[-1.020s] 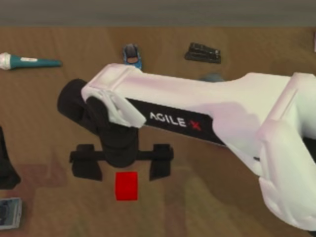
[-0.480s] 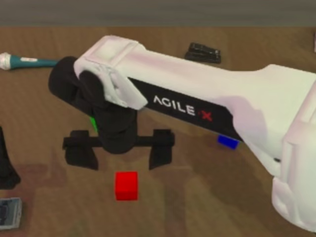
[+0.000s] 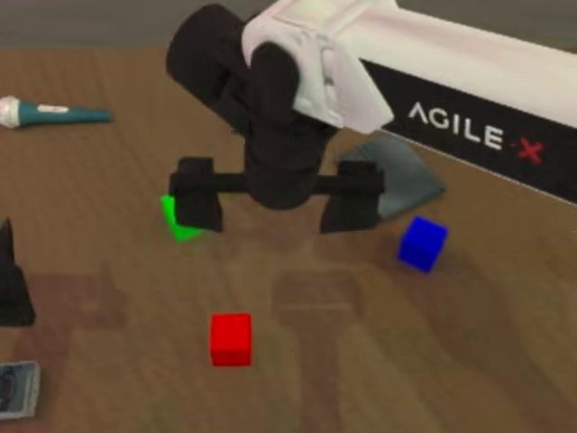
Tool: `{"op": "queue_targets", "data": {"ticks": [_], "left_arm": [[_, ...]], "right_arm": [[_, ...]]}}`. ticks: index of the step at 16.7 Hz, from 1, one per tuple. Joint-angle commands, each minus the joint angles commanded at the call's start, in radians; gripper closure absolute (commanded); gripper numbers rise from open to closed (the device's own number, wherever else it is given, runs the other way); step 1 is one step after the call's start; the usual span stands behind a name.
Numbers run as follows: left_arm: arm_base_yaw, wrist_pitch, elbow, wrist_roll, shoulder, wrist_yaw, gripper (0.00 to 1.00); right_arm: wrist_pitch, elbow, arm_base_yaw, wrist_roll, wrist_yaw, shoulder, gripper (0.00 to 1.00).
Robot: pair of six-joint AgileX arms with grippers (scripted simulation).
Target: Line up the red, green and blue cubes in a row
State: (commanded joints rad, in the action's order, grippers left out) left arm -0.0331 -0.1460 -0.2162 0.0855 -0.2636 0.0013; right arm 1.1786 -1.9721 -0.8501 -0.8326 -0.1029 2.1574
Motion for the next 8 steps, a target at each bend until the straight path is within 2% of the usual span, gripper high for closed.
{"op": "queue_targets", "data": {"ticks": [4, 8], "left_arm": [[-0.047, -0.182, -0.25, 0.107, -0.325, 0.007, 0.0], [-0.103, -0.403, -0.552, 0.239, -0.725, 0.016, 0.0]], "right_arm": [[-0.164, 0.288, 0.136, 0.146, -0.051, -0.36, 0.0], [-0.361, 0.676, 0.305, 0.318, -0.076, -0.807, 0.0]]}}
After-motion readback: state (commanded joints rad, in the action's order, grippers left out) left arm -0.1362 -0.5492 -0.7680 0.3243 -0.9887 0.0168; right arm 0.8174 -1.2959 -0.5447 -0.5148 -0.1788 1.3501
